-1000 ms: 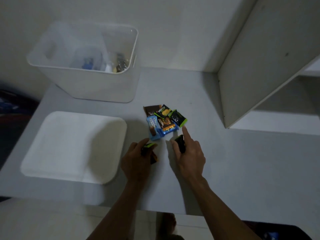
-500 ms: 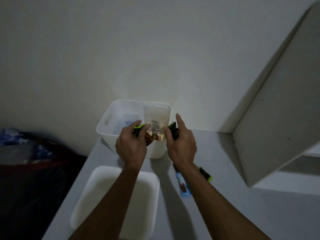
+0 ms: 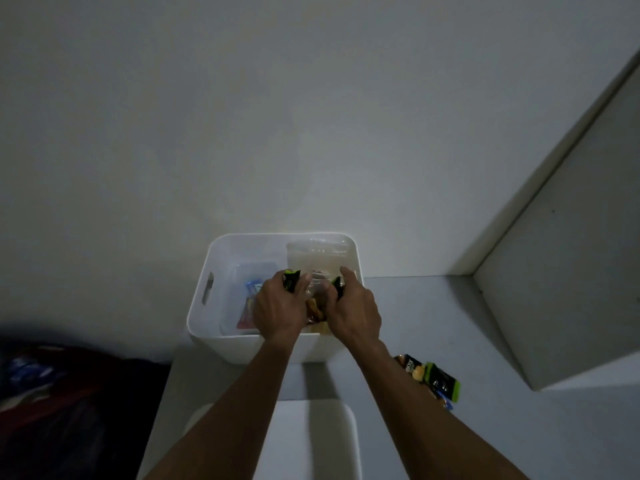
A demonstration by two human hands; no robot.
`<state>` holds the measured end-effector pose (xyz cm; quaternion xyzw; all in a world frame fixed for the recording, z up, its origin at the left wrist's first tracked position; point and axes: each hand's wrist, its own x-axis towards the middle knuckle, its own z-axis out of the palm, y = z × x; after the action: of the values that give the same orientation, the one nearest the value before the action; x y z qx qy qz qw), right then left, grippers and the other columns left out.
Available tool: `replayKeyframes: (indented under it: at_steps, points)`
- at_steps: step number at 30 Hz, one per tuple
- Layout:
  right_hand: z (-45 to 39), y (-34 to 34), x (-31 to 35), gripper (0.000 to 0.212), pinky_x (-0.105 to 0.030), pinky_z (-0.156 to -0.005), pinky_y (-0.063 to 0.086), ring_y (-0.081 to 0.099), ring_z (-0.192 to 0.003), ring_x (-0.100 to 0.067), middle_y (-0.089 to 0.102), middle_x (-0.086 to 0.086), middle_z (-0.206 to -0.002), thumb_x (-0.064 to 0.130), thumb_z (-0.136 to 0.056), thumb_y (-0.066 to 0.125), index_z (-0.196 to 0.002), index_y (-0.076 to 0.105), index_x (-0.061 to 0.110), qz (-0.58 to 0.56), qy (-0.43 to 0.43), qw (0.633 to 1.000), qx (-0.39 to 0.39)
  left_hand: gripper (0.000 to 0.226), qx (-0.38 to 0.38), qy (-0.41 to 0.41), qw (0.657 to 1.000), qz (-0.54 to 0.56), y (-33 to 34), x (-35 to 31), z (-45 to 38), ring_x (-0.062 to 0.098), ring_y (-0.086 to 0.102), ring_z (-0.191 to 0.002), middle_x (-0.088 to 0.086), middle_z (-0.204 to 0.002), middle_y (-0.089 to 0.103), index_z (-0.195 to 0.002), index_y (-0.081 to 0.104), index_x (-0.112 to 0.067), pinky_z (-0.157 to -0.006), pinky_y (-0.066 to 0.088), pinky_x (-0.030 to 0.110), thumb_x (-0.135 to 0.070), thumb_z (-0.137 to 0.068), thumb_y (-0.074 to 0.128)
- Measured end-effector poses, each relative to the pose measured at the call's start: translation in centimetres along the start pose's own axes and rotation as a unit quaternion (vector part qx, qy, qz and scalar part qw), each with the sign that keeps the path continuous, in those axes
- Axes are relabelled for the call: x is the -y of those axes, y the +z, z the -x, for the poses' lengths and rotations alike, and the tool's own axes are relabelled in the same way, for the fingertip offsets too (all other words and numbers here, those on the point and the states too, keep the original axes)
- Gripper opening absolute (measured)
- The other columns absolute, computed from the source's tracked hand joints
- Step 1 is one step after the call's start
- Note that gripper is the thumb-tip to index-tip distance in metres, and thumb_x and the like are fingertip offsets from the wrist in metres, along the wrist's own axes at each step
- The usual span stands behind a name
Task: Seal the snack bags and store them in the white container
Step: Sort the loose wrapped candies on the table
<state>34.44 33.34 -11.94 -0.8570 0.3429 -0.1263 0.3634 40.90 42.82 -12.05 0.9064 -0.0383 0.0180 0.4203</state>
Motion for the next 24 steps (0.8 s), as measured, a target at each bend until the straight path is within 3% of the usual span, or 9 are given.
replayKeyframes:
  at_steps: [6,12,16,20,24]
  points:
    - [0.3,-0.5,0.5,0.043,-0.041,-0.094,0.048,0.056,-0.12,-0.027,0.059,-0.006,-0.134,0.037,-0.103,0.036,-0.143,0.043,0.024,0.006,0.007,0.999,-0.049,0.056,0.067,0.028,0.997,-0.02,0.1,0.4,0.1,0.026,0.062,-0.108,0.007,-0.118,0.069,-0.119,0.066,-0.019,-0.086,0.041,0.032,-0.063,-0.093,0.045]
    - [1.4,-4.9,-2.8,0.038,-0.033,-0.091,0.047,0.062,-0.106,-0.021,0.067,-0.001,-0.118,0.038,-0.101,0.042,-0.134,0.055,0.023,-0.036,0.021,0.988,-0.148,0.049,0.018,0.093,0.993,0.068,-0.6,-0.6,2.1,0.026,0.062,-0.107,0.009,-0.114,0.068,-0.115,0.068,-0.015,-0.092,0.047,0.036,-0.055,-0.093,0.051]
    - [2.3,-8.9,-8.7,0.043,-0.039,-0.086,0.054,0.064,-0.098,-0.017,0.066,-0.001,-0.117,0.045,-0.1,0.043,-0.136,0.054,0.023,-0.019,0.048,0.983,-0.174,0.032,-0.043,0.198,0.969,0.144,-0.7,-2.6,6.0,0.019,0.06,-0.1,0.008,-0.104,0.07,-0.105,0.071,-0.009,-0.087,0.043,0.023,-0.036,-0.095,0.059]
    - [3.5,-11.1,-15.2,0.044,-0.045,-0.093,0.052,0.06,-0.111,-0.023,0.063,-0.005,-0.123,0.045,-0.099,0.046,-0.136,0.053,0.021,-0.002,0.074,0.982,-0.173,0.027,0.001,0.259,0.951,0.167,1.7,-3.3,11.1,0.004,0.055,-0.093,0.003,-0.099,0.068,-0.103,0.071,-0.009,-0.09,0.037,0.011,-0.032,-0.094,0.061]
    - [4.9,-10.4,-20.6,0.048,-0.04,-0.109,0.038,0.047,-0.131,-0.028,0.053,-0.009,-0.142,0.042,-0.1,0.046,-0.141,0.05,0.017,0.046,0.064,0.991,-0.104,0.033,0.102,0.219,0.963,0.123,6.8,-1.2,14.8,0.015,0.055,-0.11,-0.001,-0.114,0.064,-0.119,0.065,-0.017,-0.094,0.047,0.033,-0.038,-0.097,0.053]
